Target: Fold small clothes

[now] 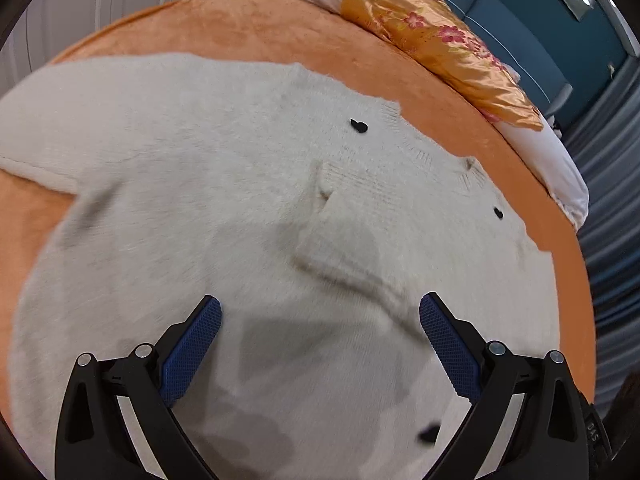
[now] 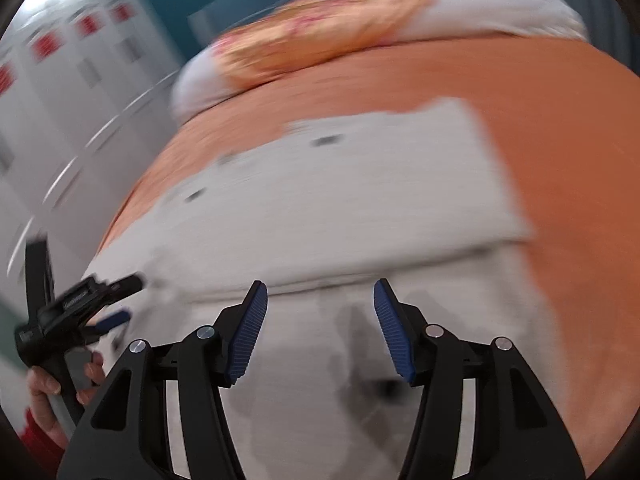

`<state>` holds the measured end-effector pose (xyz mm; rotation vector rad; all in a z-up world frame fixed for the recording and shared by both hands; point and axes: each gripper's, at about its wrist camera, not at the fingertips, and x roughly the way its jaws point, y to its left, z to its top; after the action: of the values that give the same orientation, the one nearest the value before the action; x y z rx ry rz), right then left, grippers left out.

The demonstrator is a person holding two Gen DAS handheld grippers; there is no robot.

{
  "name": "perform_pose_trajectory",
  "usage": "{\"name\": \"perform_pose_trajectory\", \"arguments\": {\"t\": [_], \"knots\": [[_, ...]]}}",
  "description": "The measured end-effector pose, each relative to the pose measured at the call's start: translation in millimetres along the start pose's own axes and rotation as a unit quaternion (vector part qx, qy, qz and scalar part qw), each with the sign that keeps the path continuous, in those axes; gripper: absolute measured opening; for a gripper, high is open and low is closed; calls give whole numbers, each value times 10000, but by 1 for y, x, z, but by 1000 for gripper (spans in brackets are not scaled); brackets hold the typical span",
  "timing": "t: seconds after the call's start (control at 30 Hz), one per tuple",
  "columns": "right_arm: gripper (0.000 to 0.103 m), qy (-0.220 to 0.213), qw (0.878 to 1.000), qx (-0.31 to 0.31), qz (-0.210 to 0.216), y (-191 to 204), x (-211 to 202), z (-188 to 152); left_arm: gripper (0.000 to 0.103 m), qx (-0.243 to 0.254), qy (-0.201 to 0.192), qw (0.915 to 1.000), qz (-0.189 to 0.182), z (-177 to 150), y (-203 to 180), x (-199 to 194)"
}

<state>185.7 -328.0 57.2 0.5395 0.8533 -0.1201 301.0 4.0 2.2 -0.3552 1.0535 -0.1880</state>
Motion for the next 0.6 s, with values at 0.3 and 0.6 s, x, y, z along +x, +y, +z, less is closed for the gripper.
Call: {"name": "perform_pose_trajectory", "arguments": {"t": [0.3, 0.6], "knots": [[53, -138, 9956, 644, -660, -47, 21, 40, 5, 546, -198, 9981, -204, 44, -28, 6], [12, -405, 9978, 381, -355, -34, 25, 44, 6, 1005, -927, 9904, 186, 62, -24, -21]]}}
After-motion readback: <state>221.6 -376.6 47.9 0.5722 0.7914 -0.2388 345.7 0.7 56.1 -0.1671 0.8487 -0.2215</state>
